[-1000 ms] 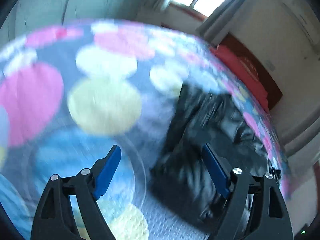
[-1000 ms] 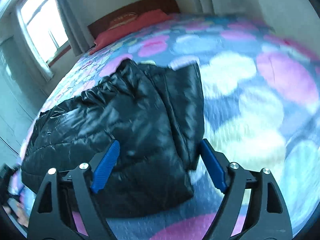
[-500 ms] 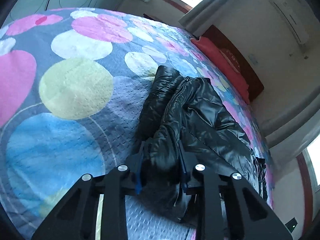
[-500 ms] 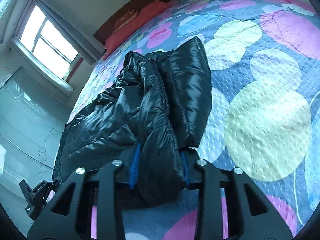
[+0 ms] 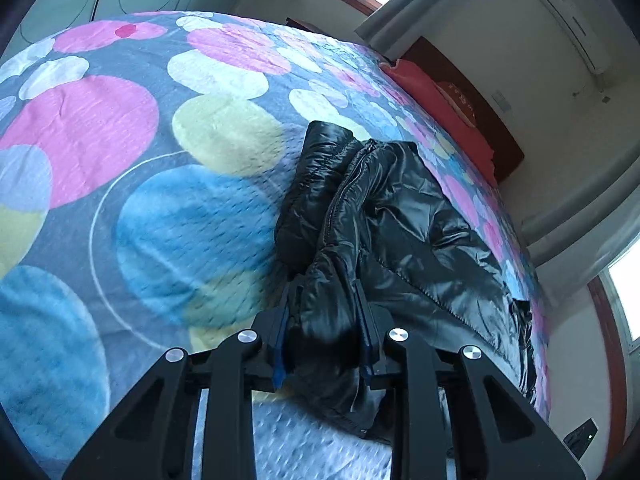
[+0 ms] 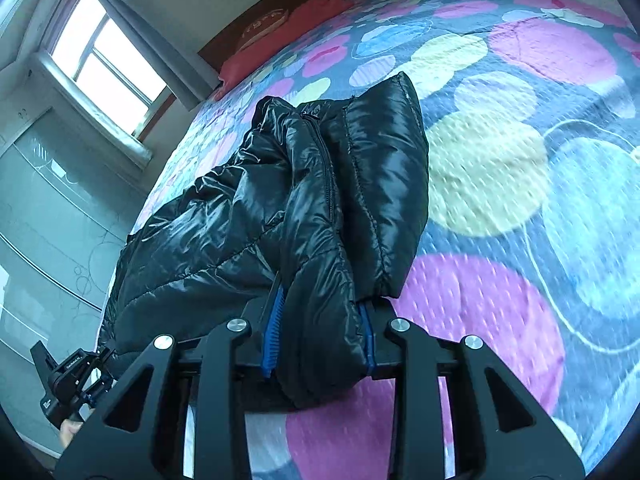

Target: Fold large clothes

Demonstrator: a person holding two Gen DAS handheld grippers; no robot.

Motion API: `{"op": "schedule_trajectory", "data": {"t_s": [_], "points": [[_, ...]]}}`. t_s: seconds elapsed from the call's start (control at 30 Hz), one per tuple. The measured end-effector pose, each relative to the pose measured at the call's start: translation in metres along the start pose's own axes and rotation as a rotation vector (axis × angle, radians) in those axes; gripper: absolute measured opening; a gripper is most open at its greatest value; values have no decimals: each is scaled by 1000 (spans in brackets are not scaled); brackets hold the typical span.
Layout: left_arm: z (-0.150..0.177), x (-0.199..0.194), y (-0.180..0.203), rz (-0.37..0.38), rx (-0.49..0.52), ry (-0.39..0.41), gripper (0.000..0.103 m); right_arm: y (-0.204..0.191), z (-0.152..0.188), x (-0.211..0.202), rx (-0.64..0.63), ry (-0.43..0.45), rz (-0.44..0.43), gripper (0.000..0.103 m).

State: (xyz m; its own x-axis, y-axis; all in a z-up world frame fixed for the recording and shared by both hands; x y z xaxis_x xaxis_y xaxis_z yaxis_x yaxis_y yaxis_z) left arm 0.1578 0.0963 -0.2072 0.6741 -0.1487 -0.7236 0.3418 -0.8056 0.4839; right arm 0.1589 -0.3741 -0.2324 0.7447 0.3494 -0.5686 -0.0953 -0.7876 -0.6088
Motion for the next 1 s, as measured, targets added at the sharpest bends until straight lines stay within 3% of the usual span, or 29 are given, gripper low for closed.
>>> {"op": "schedule_trajectory", "data": {"t_s": [0.23,0.37,0.53,0.67,0.8,1.0], "points": [[-8,1,-3,-33,40,-15,43,-4,-9,0,-4,-10,35,44],[-9,-9,-8,-33,33,-1,49,-6,-9,-7,-22,-7,50,46],[-13,-22,-15,-23,-26,0,51,-3,-2,-34,-43,17,96,46],[-18,-27,-18,12,-107,-11,59,-9,-13,-63,-84,95,144,46],[-30,-22,-11,38,-157,-13,63,-38,-27,-60,-119,119,87,46],[-45,2,9,48,-181,-30,65,-102,-32,6,-164,14,-64,43]]}}
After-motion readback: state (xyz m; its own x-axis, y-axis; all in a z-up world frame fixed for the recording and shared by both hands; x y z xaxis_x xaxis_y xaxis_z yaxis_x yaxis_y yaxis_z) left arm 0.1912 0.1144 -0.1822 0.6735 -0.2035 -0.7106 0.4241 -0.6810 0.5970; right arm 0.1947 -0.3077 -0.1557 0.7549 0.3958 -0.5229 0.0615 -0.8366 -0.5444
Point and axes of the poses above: each gripper's, at about its wrist camera, not at the fingertips, and x roughly the way its jaws point, y to its right, z to its underside, the point moved 10 cm from there along x, roughly the way its jaws point, and after that the axes turned 6 degrees about -z, right-handed, at the moved point
